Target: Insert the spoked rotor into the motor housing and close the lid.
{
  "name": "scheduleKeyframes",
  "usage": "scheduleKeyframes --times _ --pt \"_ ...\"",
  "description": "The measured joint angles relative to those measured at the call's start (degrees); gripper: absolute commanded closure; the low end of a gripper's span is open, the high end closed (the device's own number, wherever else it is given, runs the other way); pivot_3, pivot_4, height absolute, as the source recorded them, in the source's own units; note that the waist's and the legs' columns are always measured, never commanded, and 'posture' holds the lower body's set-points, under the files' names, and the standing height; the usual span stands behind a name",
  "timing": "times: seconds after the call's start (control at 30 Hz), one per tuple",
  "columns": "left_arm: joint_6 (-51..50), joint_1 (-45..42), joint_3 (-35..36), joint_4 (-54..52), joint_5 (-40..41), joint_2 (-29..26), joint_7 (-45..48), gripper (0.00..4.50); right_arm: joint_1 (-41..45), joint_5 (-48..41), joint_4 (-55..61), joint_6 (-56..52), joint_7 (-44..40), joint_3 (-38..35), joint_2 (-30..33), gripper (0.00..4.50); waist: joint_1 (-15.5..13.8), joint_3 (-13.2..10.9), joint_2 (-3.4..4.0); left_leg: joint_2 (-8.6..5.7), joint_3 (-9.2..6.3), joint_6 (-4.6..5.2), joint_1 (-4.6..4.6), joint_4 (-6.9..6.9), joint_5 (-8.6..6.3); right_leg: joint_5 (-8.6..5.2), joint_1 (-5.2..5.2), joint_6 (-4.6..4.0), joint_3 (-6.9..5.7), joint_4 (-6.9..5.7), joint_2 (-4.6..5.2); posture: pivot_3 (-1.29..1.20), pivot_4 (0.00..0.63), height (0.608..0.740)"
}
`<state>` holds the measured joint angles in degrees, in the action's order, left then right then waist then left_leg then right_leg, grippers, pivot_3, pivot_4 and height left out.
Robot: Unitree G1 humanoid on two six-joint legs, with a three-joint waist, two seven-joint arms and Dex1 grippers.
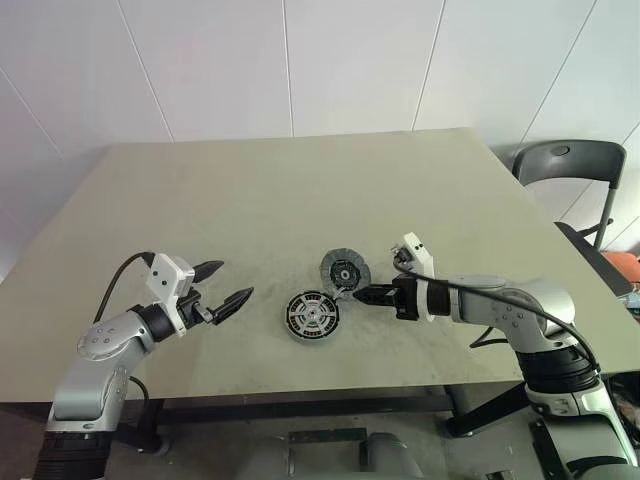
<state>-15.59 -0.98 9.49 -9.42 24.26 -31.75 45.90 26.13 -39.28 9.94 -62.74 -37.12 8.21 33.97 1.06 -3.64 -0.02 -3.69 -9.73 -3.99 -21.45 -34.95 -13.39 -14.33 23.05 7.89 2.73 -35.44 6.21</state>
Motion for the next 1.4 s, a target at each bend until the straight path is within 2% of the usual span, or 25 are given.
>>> scheduleKeyframes --times 0.2,0.37,0.67,0.83,1.13,1.4 --pt "0.0 -0.5 -0.4 0.3 -0.1 0.0 0.1 0.0 -0.6 10.1 2.8 12.4 -4.6 6.9 3.0 4.49 0.0 0.0 -0.01 0.19 0.03 -0.02 0.04 -0.04 -0.01 0.03 -0.03 -0.05 0.0 0.03 -0.2 0.0 0.0 0.74" --pt "0.0 -0.7 -0.6 0.3 -0.1 0.0 0.0 0.0 -1.0 16.3 3.0 19.4 -7.1 9.6 3.3 4.49 0.0 0.0 -0.01 0.43 0.03 -0.03 0.05 -0.04 -0.02 0.17 -0.01 -0.3 0.0 0.07 -0.45 0.0 0.0 0.74" --pt "-0.2 -1.0 -0.9 0.9 -0.2 0.0 0.2 0.0 -0.4 18.8 4.0 21.6 -14.2 10.4 5.3 4.49 -0.1 0.0 -0.01 0.5 0.03 -0.03 0.04 -0.02 -0.02 0.21 0.02 -0.36 0.0 0.08 -0.54 0.0 0.0 0.74" --pt "-0.2 -1.2 -0.9 1.0 -0.2 0.0 0.2 0.0 0.3 19.4 5.8 21.2 -17.0 13.1 5.1 3.23 -0.2 0.0 -0.01 0.53 0.03 -0.03 0.05 -0.05 -0.02 0.23 0.02 -0.38 0.0 0.06 -0.57 0.0 0.0 0.74" --pt "-0.2 -1.2 -0.9 1.5 -1.0 -0.1 0.2 0.0 1.6 23.0 6.1 24.3 -18.4 14.5 5.1 0.09 -0.4 0.0 -0.02 0.52 0.03 -0.04 0.04 -0.13 -0.02 0.25 -0.02 -0.4 0.0 0.08 -0.57 0.0 0.0 0.74" --pt "-0.2 -1.7 -1.1 1.6 -1.2 -0.1 0.2 0.0 4.3 18.2 8.3 21.6 -23.8 12.6 5.3 0.04 -0.4 0.0 -0.02 0.53 0.02 -0.03 0.07 -0.15 -0.02 0.28 -0.04 -0.4 0.0 0.06 -0.57 0.0 0.0 0.74"
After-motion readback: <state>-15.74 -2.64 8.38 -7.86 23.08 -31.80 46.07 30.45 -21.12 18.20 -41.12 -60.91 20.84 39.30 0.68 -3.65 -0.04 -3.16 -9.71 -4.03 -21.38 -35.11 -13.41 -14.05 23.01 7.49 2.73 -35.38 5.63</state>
